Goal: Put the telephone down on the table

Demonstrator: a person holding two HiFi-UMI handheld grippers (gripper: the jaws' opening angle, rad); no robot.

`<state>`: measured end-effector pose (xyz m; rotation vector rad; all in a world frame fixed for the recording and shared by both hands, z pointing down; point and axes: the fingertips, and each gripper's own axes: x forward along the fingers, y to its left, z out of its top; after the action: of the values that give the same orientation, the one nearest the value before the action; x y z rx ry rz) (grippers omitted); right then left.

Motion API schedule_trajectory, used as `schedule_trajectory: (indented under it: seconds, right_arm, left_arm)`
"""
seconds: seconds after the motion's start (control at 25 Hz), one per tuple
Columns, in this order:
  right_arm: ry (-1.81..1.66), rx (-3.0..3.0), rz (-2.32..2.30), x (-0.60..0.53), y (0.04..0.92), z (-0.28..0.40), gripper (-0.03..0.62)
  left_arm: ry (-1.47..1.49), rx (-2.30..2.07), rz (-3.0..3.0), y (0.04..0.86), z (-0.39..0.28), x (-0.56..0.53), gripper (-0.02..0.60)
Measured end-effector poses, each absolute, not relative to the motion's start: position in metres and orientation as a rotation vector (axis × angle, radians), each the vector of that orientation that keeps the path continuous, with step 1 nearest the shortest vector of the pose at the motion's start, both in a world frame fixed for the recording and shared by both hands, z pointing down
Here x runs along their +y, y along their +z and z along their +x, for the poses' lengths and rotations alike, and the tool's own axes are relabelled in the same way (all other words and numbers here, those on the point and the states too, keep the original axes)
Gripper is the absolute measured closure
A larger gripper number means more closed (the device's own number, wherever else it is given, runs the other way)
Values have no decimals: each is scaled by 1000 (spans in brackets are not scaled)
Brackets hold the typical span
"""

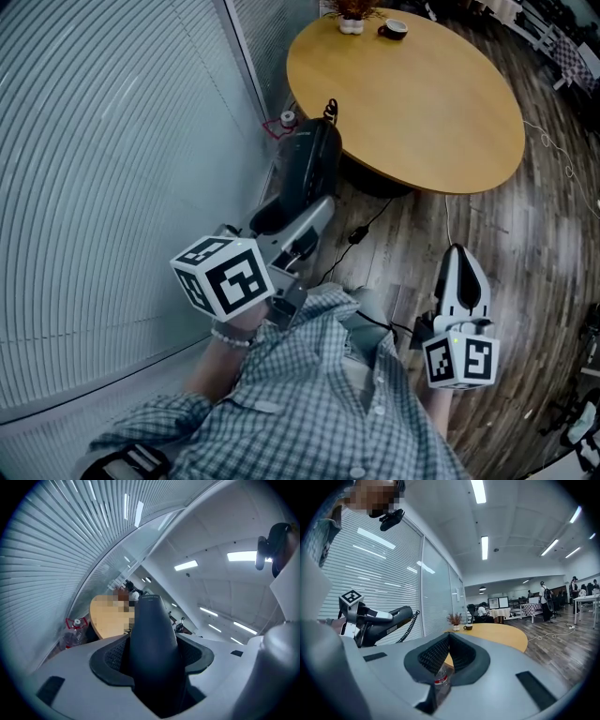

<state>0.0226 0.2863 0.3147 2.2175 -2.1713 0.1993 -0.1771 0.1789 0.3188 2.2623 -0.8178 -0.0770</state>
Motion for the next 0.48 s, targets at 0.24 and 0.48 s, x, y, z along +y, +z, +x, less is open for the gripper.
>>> schedule_trajectory:
  seconds: [0.24,0.48]
  right_arm:
    - [213,-2176,2209,267,318,30,586]
    - [212,-2252,2132,220,310,55,586]
  left_arm:
    - [-68,-821,2257,322,-172,166,301]
    - [-79,-865,2251,312,-144,137,301]
